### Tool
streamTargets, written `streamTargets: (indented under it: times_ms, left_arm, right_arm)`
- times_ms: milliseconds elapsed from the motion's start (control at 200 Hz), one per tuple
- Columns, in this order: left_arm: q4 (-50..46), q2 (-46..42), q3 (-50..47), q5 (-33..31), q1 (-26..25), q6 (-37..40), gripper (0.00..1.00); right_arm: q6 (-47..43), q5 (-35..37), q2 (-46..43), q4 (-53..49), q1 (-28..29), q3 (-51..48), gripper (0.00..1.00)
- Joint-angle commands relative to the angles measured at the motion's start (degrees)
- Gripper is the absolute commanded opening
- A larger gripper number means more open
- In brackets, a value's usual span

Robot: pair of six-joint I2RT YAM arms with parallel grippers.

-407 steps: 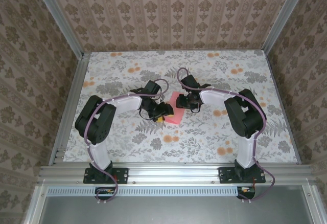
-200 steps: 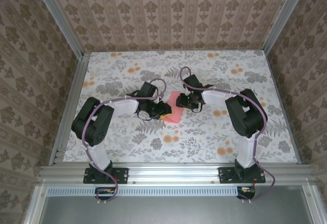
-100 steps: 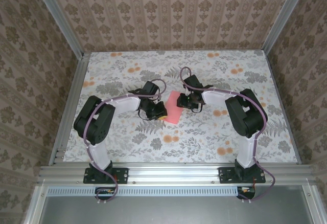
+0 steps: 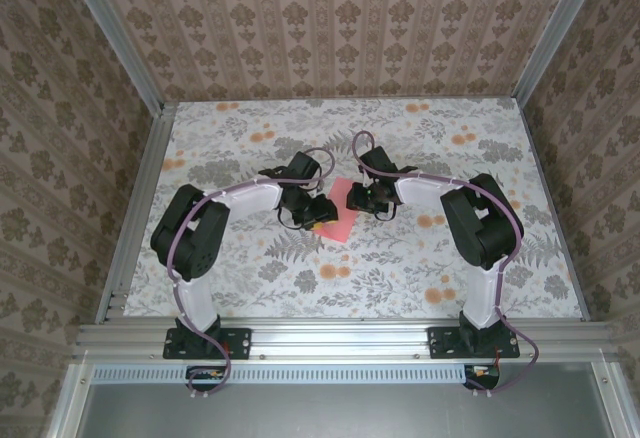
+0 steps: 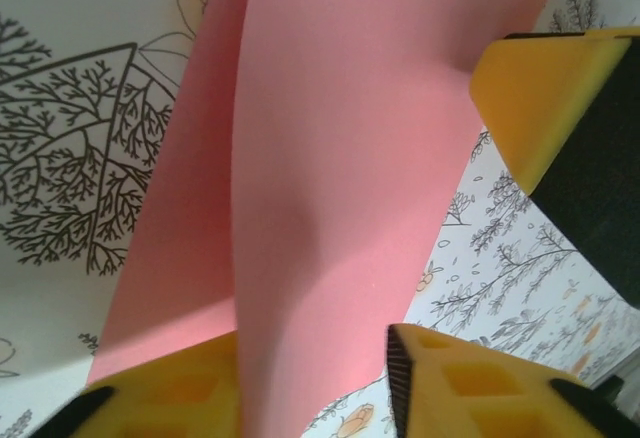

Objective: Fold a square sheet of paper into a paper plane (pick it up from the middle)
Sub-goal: Fold the triangle a second time at the center of the table.

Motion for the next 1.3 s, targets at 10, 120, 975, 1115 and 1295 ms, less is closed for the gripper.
streamTargets:
  times_ms: [10, 120, 975, 1115, 1295]
  left_arm:
    - [1.68, -3.48, 0.56, 1.91, -0.26, 0.27, 0.43]
    - [4.23, -4.65, -0.12, 3.71, -0.20, -0.59, 0.45]
    - [16.66, 0.90, -2.58, 5.59, 0.67, -3.86, 0.42]
    - [17.57, 1.78, -3.03, 5.05, 1.00, -4.62, 0.38]
    - [17.66, 1.89, -3.73, 4.26, 1.21, -4.97, 0.32]
  right_arm:
    - [0.74, 0.18, 2.31, -5.21, 0.11, -1.19, 0.28]
    - [0.88, 0.40, 2.53, -5.47, 0.02, -0.97, 0.28]
    - [3.54, -16.23, -3.63, 4.68, -4.20, -5.58, 0.33]
    - [3.79, -17.31, -6.07, 4.98, -5.10, -6.69, 0.34]
    - [3.55, -18.53, -9.92, 4.31, -5.74, -9.53, 0.34]
